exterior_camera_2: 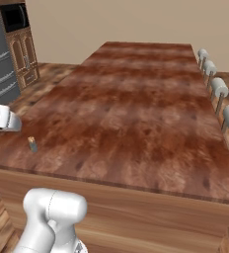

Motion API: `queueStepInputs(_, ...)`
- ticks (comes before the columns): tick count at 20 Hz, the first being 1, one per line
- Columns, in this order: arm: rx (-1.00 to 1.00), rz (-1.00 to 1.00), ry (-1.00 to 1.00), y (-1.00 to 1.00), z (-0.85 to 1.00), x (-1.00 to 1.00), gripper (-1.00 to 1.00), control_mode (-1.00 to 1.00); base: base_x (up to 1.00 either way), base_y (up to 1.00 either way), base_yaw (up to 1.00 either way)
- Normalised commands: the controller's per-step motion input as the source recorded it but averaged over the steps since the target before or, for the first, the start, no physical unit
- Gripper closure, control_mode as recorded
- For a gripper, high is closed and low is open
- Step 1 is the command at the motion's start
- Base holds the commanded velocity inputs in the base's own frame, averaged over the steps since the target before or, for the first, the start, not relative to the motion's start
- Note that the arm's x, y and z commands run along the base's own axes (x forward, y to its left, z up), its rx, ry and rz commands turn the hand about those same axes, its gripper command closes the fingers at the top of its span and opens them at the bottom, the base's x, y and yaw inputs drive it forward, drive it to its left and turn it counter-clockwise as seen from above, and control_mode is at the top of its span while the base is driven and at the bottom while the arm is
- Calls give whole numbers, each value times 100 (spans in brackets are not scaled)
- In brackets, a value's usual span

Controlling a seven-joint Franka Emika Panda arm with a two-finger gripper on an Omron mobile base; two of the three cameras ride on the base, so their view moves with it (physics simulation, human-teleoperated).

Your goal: Pick the milk, boxed drink, can from the counter and place them in the open cabinet.

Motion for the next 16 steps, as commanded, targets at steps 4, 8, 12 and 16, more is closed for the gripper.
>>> queueStepInputs(4,-10,15,-6,17,-28,40,-100,-100,0,0,0)
queueStepInputs(8,-9,14,-4,16,-21,43,-100,-100,0,0,0)
queueStepInputs(12,-8,11,-2,18,-16,41,-100,-100,0,0,0)
queueStepInputs(16,-9,7,0,24,-25,47,-100,-100,0,0,0)
